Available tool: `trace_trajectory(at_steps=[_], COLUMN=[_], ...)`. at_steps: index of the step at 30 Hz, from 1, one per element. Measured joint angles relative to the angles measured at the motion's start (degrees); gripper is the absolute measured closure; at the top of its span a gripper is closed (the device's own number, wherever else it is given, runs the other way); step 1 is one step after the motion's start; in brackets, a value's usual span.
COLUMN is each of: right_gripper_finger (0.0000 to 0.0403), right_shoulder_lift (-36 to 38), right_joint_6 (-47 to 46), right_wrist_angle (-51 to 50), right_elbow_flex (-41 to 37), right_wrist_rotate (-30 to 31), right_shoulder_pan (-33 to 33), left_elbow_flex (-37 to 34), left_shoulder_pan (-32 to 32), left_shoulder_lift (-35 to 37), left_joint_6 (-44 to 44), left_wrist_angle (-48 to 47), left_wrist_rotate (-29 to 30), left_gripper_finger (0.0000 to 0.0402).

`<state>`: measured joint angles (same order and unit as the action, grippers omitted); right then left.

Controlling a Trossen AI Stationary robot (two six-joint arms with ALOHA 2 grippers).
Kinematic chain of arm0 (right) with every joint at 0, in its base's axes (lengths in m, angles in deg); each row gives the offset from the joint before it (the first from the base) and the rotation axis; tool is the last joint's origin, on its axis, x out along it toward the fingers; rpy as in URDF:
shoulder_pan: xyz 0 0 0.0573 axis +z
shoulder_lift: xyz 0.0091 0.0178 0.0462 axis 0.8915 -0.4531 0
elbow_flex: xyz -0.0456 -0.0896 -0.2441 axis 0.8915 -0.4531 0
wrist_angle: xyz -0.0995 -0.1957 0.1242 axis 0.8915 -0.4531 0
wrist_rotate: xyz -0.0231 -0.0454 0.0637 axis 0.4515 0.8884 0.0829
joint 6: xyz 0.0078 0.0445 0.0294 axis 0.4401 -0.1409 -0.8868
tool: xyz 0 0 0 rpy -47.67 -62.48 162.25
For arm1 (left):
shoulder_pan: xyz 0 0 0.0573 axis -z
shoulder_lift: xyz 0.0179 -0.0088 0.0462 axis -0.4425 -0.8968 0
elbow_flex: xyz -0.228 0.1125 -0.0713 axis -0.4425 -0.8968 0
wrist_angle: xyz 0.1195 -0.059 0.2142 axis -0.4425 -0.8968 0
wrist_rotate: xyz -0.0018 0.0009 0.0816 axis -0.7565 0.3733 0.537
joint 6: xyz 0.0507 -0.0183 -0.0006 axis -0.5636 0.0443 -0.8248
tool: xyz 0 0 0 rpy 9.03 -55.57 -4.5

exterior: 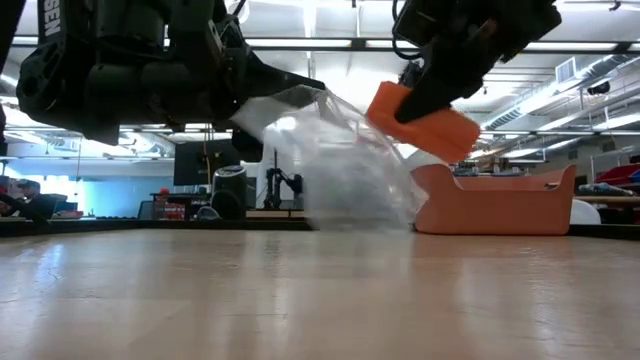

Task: Roll bandage
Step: Put the rolled orange bandage into the transparent zip bag

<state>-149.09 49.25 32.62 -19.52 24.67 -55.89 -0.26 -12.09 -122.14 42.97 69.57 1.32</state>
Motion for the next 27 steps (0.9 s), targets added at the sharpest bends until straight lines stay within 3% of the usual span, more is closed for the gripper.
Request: trace_trajectory(at_steps=[13,21,27], right_gripper_finger=[0.0314,0.0314,0.0314], right_shoulder_lift=[0.00,0.00,0.00], right_joint_6=[5.58,5.66,4.02], right_wrist_angle=[0.27,0.53,-1.33], right_elbow_flex=[0.00,-0.04,1.88], right_wrist_rotate=[13.44,7.60,13.63], right_shoulder_pan=[-0.58,0.62,2.15], left_elbow_flex=[0.00,-0.01,-0.01], left_shoulder_pan=[0.00,-0.04,-0.55], left_shoulder_lift=[0.00,0.00,0.00], left_joint_6=[0.04,0.07,1.36], left_wrist_angle=[-0.44,-0.46,-1.47], left_wrist_rotate=[-1.15,-1.15,-1.11], left_gripper_finger=[0.0401,0.0401,0.0401])
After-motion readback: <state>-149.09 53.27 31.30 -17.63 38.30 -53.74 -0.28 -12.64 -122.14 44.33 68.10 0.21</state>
